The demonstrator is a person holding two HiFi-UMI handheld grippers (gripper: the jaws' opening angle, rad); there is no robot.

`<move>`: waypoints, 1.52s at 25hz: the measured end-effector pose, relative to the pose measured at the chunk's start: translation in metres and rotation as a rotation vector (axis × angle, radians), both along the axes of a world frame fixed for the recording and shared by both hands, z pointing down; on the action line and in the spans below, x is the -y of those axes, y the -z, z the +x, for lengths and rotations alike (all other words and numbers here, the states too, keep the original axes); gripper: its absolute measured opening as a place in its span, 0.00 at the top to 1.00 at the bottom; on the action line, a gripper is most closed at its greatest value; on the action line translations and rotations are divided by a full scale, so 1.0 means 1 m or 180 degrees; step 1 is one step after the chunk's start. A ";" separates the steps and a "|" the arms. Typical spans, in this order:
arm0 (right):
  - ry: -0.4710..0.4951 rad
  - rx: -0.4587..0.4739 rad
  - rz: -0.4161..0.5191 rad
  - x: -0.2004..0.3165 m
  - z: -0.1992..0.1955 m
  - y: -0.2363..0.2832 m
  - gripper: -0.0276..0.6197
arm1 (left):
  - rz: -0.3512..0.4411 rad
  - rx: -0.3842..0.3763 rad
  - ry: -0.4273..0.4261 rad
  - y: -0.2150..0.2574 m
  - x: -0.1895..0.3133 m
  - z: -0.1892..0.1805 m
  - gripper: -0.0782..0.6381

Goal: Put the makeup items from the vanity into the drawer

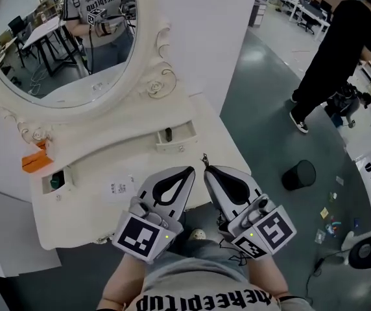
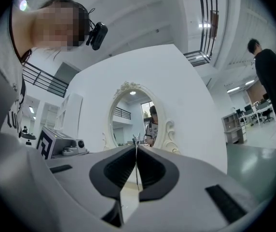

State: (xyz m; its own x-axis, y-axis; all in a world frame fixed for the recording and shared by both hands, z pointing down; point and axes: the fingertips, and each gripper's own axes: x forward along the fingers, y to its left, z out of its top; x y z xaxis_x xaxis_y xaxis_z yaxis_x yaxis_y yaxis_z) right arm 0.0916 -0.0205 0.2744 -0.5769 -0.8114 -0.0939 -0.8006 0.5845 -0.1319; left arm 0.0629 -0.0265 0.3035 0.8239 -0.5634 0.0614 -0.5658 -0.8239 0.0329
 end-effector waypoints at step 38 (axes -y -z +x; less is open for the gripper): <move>0.0307 -0.0025 -0.0083 0.056 0.030 -0.019 0.91 | -0.0099 0.0092 0.0397 -0.015 0.038 0.021 0.87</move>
